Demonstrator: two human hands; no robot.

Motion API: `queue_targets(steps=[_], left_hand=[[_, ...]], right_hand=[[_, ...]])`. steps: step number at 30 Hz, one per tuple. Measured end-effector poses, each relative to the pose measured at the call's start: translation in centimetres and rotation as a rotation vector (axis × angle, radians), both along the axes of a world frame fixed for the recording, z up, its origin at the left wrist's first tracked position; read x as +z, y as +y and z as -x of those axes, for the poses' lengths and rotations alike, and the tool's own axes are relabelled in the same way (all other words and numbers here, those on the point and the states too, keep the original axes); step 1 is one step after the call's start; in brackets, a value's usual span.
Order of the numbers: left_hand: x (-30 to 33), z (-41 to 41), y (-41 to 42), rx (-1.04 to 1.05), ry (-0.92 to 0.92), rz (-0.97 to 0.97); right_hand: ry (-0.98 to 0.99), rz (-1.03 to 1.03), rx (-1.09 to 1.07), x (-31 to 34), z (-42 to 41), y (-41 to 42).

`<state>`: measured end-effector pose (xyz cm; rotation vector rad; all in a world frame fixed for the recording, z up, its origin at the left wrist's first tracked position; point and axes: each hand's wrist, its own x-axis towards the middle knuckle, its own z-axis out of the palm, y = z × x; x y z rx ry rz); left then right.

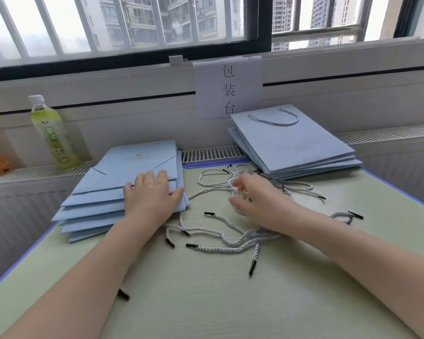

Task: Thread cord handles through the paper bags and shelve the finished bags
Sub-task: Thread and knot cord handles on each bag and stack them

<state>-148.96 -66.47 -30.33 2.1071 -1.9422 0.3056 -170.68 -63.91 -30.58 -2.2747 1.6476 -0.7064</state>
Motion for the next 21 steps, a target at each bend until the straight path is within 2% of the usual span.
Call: queue_targets(steps=[1,3,11,14,17,21], left_hand=[[0.1,0.0,0.0,-0.008,-0.002,-0.003],[0.5,0.0,0.1,-0.014,-0.021,-0.010],[1.3,0.2,0.1,0.031,-0.105,-0.036],[1.1,1.0,0.4,0.077,-0.179,0.016],[0.5,1.6,0.1,0.094,-0.119,0.064],[0.1,1.6,-0.7,0.126,-0.017,0.067]], right_hand=[[0.134,0.025,0.034,-0.4,-0.2,0.2],[0.238,0.057,0.061,-0.6,-0.3,0.6],[0.169,0.169,0.075,-0.6,0.1,0.5],[-0.081,0.273,0.064,-0.3,-0.2,0.4],[-0.384,0.400,0.055,0.6,-0.7,0.8],[-0.389,0.466,0.121,0.6,-1.0,1.6]])
